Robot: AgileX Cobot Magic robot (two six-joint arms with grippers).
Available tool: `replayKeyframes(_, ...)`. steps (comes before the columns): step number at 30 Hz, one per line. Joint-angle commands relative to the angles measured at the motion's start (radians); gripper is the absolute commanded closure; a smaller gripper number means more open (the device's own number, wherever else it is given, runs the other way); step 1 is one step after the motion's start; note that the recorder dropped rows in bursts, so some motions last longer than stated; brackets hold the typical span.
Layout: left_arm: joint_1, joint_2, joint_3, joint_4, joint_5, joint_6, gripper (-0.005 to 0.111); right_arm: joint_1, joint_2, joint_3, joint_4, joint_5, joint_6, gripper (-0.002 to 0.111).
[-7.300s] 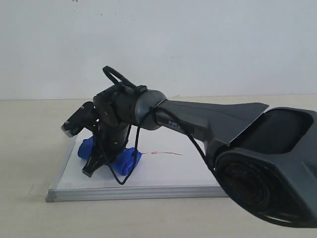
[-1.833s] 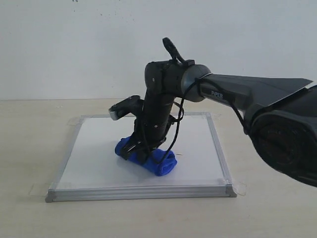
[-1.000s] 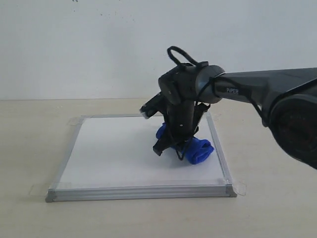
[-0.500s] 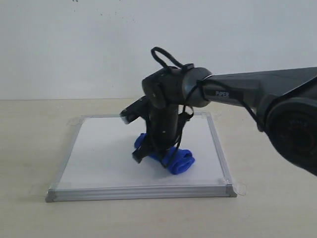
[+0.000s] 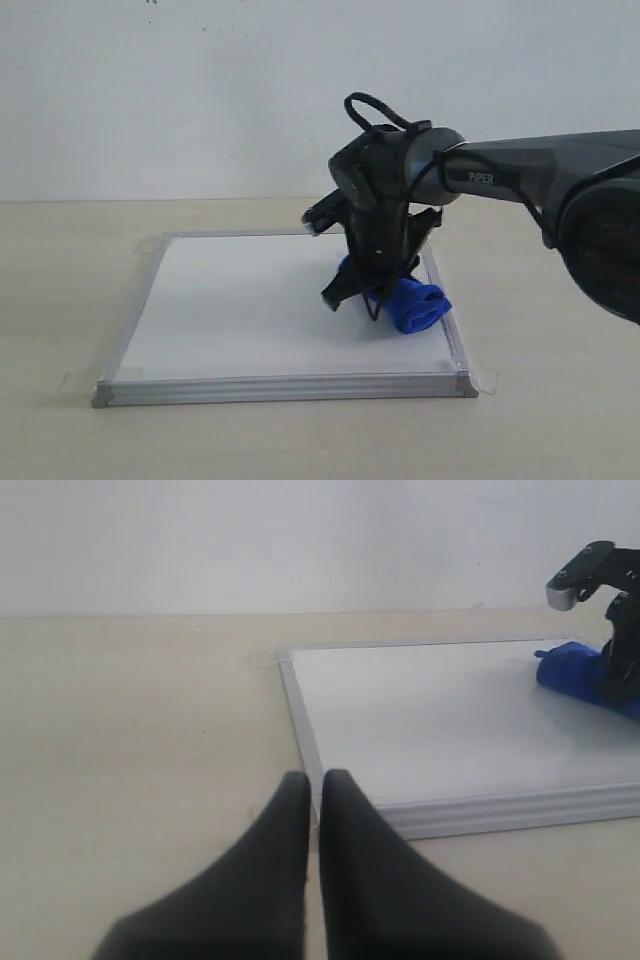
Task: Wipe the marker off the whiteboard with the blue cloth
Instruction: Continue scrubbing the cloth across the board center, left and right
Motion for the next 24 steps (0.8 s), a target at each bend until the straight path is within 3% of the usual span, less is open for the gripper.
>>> replayKeyframes(1, -0.004, -0.003, 0.003, -0.006, -0.008, 0.002, 0.103, 0.110, 0.006, 0.003, 0.183, -0.043, -0.148, 0.108)
replayKeyframes(6, -0.004, -0.003, 0.003, -0.006, -0.008, 0.002, 0.103, 0.177, -0.006, 0.003, 0.228, -0.037, -0.297, 0.108)
replayKeyframes(12, -0.004, -0.003, 0.003, -0.006, -0.008, 0.002, 0.103, 0.125, -0.048, 0.001, 0.087, -0.113, -0.094, 0.108)
replayKeyframes(17, -0.004, -0.003, 0.003, -0.006, -0.008, 0.002, 0.103, 0.060, -0.030, 0.004, 0.083, -0.154, -0.057, 0.108)
replayKeyframes(20, -0.004, -0.003, 0.003, -0.006, -0.008, 0.002, 0.103, 0.049, -0.028, 0.004, 0.132, -0.178, 0.000, 0.108)
replayKeyframes(24, -0.004, -0.003, 0.003, -0.006, -0.008, 0.002, 0.103, 0.096, -0.028, 0.004, 0.315, -0.212, -0.136, 0.108)
